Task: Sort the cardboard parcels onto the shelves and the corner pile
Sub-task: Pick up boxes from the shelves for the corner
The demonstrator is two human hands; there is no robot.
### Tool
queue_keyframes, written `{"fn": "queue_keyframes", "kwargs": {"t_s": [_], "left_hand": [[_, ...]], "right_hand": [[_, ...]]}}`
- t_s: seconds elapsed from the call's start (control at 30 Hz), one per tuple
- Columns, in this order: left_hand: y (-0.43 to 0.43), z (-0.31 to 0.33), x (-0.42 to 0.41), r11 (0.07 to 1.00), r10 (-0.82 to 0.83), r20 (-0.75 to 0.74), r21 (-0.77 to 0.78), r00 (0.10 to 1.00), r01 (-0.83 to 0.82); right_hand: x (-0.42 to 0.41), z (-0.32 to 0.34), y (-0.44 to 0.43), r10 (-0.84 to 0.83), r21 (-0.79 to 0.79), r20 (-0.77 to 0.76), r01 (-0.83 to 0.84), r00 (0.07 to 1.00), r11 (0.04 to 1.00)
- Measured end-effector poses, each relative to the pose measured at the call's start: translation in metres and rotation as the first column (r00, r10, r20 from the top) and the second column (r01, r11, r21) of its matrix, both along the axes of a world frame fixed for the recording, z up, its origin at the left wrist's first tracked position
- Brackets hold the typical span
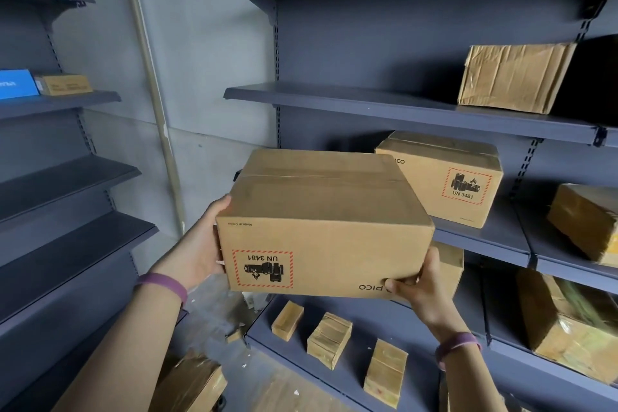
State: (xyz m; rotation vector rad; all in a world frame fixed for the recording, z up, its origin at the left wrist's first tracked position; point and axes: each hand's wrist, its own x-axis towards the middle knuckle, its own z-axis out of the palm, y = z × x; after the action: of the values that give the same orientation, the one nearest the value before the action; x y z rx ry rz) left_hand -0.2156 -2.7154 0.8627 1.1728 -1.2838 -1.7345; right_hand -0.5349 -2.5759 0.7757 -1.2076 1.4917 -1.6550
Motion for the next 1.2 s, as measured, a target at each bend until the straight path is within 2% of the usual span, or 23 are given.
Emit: {"fn": "queue_keyframes", "kwargs": {"t_s": [0.17,0.3,0.4,0.47,0.6,0.67,0.73,0.8,0.87,0.93,1.07,1.2], "left_hand": [[0.010,-0.005,0.004,0.995,-0.023,-0.055,-0.101,0.998,0.017],[0.009,-0.016,0.012,0.992,-0.033,-0.121,-0.129,0.992,0.017],[0.004,-0.023,0.020,0.995,-0.053,-0.101,-0.092,0.993,0.044],[0.003,-0.029,0.026,0.991,-0.101,-0.081,-0.095,0.992,0.093],[0.001,-0.039,0.030,0.960,-0.218,-0.001,-0.182,0.976,0.214],[0.001,-0.040,0.029,0.956,-0.238,-0.003,-0.177,0.971,0.234],[-0.001,-0.041,0.030,0.955,-0.248,-0.007,-0.171,0.969,0.243],[-0.002,-0.041,0.029,0.959,-0.211,0.062,-0.179,0.975,0.219],[-0.003,-0.044,0.025,0.962,-0.143,0.195,-0.203,0.970,0.182],[-0.002,-0.046,0.019,0.971,-0.051,0.252,-0.215,0.966,0.107],[0.000,-0.051,0.009,0.978,0.022,0.139,-0.207,0.990,0.007],[0.007,-0.049,0.007,0.977,-0.079,-0.033,-0.202,0.996,0.070]], "right_hand": [[-0.004,0.007,0.007,0.038,-0.010,0.000,-0.038,0.999,0.999],[-0.009,0.012,0.014,0.175,0.024,0.080,-0.177,0.981,0.984],[-0.007,0.014,0.011,0.142,0.018,0.231,-0.150,0.963,0.988],[-0.004,0.021,0.010,0.054,0.034,0.249,-0.064,0.967,0.997],[0.000,0.027,0.006,-0.108,0.102,0.152,0.093,0.982,0.990],[-0.001,0.028,0.006,-0.087,0.057,0.171,0.079,0.981,0.995],[-0.005,0.026,0.008,0.004,-0.003,0.114,-0.003,0.993,1.000],[-0.006,0.025,0.009,0.044,-0.014,0.060,-0.043,0.997,0.999],[-0.005,0.021,0.006,-0.004,-0.023,0.038,0.005,0.999,1.000],[-0.003,0.017,0.001,-0.055,-0.028,-0.015,0.054,0.998,0.998],[0.004,0.015,-0.010,-0.175,-0.054,-0.041,0.173,0.984,0.983],[0.000,0.001,-0.021,-0.248,-0.063,-0.128,0.242,0.960,0.968]]}}
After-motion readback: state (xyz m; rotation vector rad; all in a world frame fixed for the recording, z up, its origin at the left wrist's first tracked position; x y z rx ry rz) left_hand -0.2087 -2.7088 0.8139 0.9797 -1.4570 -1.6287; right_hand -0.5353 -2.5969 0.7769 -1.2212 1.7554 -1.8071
